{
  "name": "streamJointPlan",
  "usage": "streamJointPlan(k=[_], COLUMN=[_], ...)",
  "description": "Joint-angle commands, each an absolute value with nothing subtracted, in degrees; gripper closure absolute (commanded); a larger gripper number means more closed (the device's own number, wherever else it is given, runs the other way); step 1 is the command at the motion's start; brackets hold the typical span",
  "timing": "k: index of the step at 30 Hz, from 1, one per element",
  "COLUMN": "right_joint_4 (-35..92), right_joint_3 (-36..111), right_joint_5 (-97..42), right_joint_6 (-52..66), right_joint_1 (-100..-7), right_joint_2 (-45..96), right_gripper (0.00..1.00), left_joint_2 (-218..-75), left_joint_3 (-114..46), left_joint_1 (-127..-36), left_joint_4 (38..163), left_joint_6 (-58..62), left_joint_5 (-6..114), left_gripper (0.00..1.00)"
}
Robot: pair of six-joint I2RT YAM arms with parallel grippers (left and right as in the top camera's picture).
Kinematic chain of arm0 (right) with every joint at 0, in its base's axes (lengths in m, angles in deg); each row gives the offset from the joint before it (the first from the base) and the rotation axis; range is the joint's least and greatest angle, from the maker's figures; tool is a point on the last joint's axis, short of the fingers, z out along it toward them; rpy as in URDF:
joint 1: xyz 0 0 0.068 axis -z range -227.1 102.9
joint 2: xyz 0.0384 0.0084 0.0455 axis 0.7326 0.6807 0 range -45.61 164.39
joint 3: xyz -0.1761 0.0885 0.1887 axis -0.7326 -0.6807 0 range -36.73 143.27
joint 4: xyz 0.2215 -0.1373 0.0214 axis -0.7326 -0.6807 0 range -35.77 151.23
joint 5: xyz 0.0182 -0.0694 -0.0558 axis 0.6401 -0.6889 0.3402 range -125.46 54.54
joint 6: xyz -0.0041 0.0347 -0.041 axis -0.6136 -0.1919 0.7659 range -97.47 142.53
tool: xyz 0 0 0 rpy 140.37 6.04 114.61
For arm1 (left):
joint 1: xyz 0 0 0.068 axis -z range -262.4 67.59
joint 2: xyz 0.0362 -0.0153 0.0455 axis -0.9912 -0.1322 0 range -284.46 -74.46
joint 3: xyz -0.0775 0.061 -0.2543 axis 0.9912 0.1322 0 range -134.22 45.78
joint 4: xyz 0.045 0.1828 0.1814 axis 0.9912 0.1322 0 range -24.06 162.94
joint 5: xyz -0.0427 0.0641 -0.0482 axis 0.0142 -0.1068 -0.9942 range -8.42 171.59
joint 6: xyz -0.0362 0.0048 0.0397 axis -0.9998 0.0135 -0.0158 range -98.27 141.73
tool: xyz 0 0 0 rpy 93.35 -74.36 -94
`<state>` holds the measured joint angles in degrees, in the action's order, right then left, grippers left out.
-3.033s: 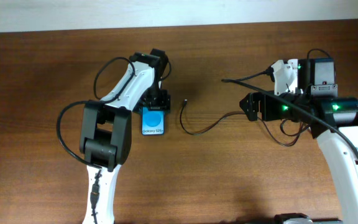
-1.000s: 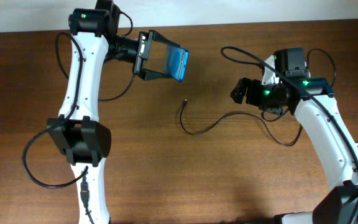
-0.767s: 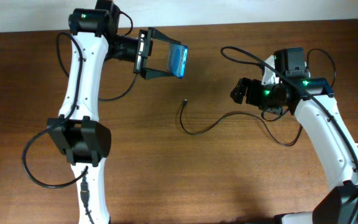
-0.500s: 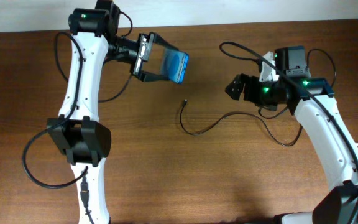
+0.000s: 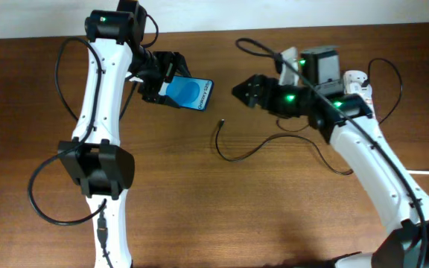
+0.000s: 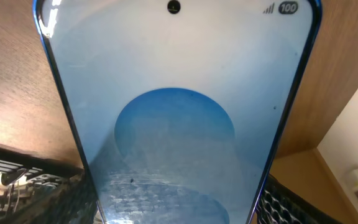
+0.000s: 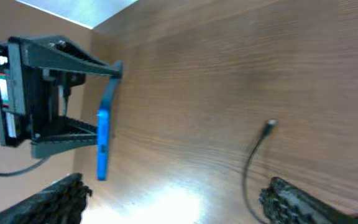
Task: Plug charger to phone and switch on socket
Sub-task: 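Carry the phone with the left gripper toward the right gripper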
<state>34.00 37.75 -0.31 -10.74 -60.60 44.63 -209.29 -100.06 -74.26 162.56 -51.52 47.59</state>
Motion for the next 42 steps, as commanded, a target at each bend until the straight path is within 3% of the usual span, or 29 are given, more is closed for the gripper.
streamJointPlan(k=[1, 4, 8, 14, 30, 42], right_joint_4=[35.73, 39.86, 43.45, 44.17, 44.78, 44.82], right_joint_3=[38.82, 38.82, 38.82, 38.82, 38.82, 38.82], right_joint_5=[-4.98, -5.29, -5.33, -6.21, -9.09, -9.22], right_joint_6=[-17.69, -20.34, -23.49, -24.95, -24.91, -24.91], right_joint_1=[-64.44, -67.35, -70.43, -71.57, -73.56, -73.71], right_joint_2=[45.15, 46.53, 48.65, 51.23, 51.27, 51.25], right_gripper=[0.11, 0.16, 0.33, 0.47, 0.66, 0.8], left_joint_2=[-209.02, -209.02, -209.02, -209.02, -209.02, -209.02], left_joint_3=[-101.59, -101.59, -101.59, -101.59, -101.59, -101.59], left_joint_1=[-73.91, -73.3, -71.82, -69.54, -68.41, -68.41], left_joint_4=[162.67, 162.67, 162.67, 162.67, 162.67, 162.67], left_joint_6=[-52.68, -52.66, -52.66, -52.66, -52.66, -52.64], left_joint_5=[47.19, 46.45, 46.45, 46.47, 46.43, 46.41], left_gripper=[1.0, 1.0, 1.0, 1.0, 0.98, 0.9])
